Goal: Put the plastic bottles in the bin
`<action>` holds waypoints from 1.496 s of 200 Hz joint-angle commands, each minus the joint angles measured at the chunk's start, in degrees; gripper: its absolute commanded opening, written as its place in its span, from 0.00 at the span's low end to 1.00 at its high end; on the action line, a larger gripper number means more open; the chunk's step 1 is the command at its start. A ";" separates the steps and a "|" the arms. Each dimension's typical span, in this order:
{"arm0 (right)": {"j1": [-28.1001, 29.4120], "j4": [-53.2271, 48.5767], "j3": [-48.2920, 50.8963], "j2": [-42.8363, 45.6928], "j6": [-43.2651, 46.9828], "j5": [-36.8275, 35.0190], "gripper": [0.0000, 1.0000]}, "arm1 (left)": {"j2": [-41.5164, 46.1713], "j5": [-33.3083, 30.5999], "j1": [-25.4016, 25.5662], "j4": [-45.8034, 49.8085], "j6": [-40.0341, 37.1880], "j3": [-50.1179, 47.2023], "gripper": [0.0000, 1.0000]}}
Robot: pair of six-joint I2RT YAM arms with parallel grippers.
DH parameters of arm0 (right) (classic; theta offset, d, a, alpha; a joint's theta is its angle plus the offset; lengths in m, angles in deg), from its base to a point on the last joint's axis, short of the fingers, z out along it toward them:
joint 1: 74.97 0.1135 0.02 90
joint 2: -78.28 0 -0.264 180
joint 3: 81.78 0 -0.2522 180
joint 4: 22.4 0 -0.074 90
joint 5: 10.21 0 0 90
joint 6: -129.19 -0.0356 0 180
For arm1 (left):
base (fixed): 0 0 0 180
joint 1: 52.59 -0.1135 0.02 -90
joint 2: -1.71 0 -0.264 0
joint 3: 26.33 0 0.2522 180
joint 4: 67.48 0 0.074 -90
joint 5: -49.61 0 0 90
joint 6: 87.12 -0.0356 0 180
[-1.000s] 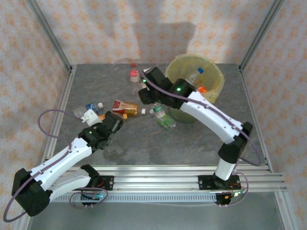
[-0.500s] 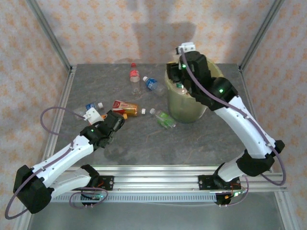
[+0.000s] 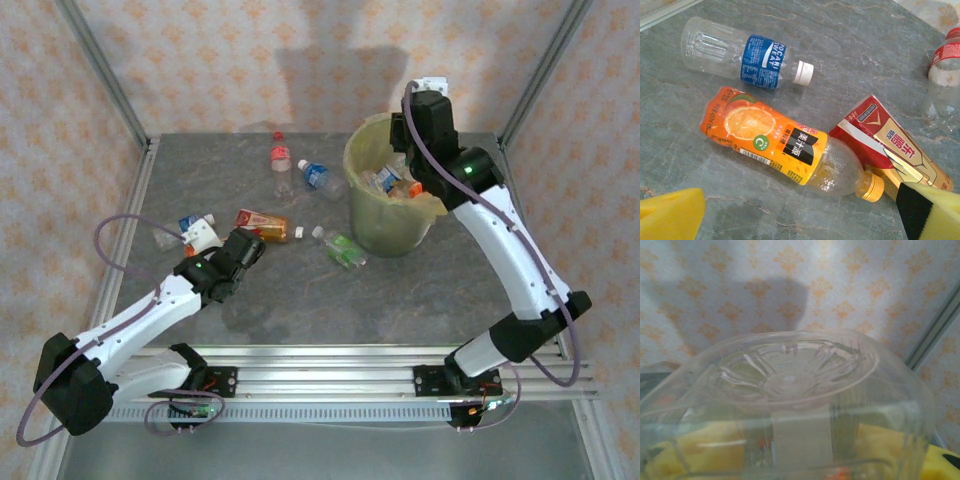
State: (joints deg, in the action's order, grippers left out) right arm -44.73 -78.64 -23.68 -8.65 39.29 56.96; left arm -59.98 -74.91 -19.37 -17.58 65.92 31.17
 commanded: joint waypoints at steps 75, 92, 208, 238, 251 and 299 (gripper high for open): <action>-6.98 -4.25 0.28 -10.45 -5.35 7.76 0.22 | -1.04 -1.01 -0.73 -0.28 -1.87 2.13 1.00; -7.43 -5.71 0.40 -11.89 -6.60 8.28 0.23 | -1.22 -1.18 -0.70 -0.21 -2.03 2.30 1.00; -7.42 -8.88 6.36 -13.08 -10.73 8.43 0.39 | -1.37 -1.23 -0.70 0.43 -2.18 2.64 1.00; -7.48 -10.43 6.46 -13.60 -11.17 8.15 0.49 | -1.43 -1.07 -0.77 0.33 -2.23 2.66 1.00; -7.46 -11.27 6.04 -13.95 -11.36 7.39 0.56 | -1.56 -1.00 -0.76 0.29 -2.29 2.61 1.00; -7.42 -12.52 3.46 -13.66 -10.56 5.45 0.83 | -1.64 -0.65 -0.75 0.25 -2.58 2.76 1.00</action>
State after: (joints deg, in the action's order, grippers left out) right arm -52.03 -88.87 -17.86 -22.51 28.49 65.66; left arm -61.36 -74.71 -19.70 -18.04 64.26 32.44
